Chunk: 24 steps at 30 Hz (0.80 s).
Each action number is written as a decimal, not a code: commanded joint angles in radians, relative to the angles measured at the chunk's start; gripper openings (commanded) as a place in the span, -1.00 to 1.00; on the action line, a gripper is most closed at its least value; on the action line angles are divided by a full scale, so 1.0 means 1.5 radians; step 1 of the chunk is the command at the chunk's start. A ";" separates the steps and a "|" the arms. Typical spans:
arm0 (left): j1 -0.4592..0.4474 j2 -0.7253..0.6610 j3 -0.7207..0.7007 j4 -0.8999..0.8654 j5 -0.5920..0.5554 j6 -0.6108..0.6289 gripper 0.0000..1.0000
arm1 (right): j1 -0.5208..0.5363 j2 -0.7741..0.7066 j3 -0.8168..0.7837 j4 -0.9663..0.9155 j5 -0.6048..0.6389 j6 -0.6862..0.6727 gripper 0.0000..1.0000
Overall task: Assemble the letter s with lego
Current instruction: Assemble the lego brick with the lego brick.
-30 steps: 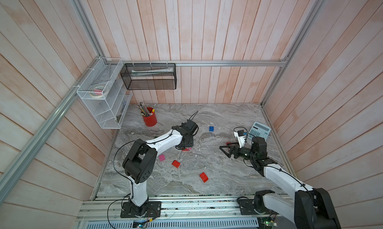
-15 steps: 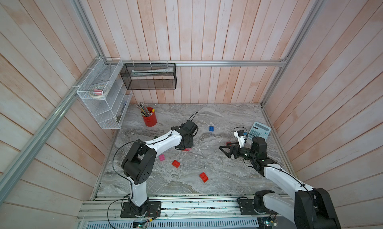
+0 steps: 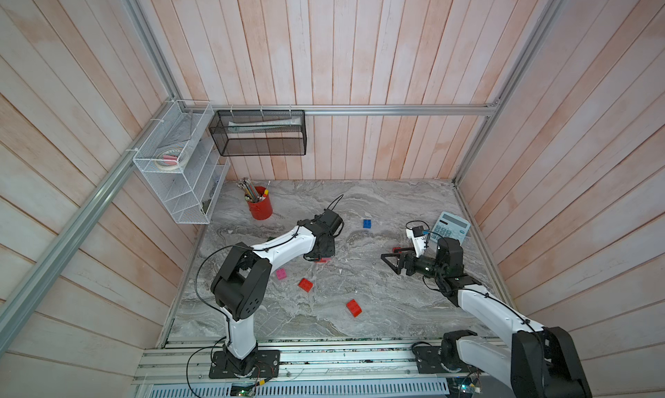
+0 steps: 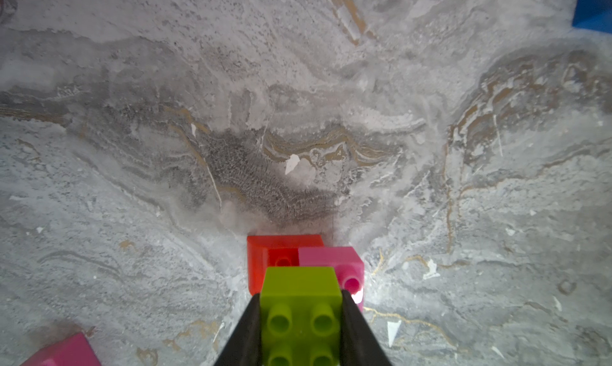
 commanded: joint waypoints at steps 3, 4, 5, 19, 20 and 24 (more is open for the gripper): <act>0.002 0.024 0.005 -0.039 -0.029 0.017 -0.51 | 0.004 -0.005 -0.011 0.005 -0.014 -0.005 0.95; 0.002 0.027 0.005 -0.040 -0.030 0.018 -0.51 | 0.004 -0.004 -0.011 0.005 -0.014 -0.005 0.95; 0.002 0.029 0.005 -0.040 -0.032 0.019 -0.51 | 0.004 -0.004 -0.011 0.004 -0.014 -0.005 0.96; -0.004 0.054 -0.017 -0.048 -0.058 0.029 -0.52 | 0.004 -0.003 -0.017 0.007 -0.016 -0.004 0.95; -0.005 0.055 -0.017 -0.045 -0.058 0.029 -0.52 | 0.003 -0.002 -0.016 0.007 -0.017 -0.004 0.96; -0.005 0.049 -0.009 -0.042 -0.055 0.028 -0.51 | 0.004 -0.003 -0.015 0.004 -0.016 -0.005 0.95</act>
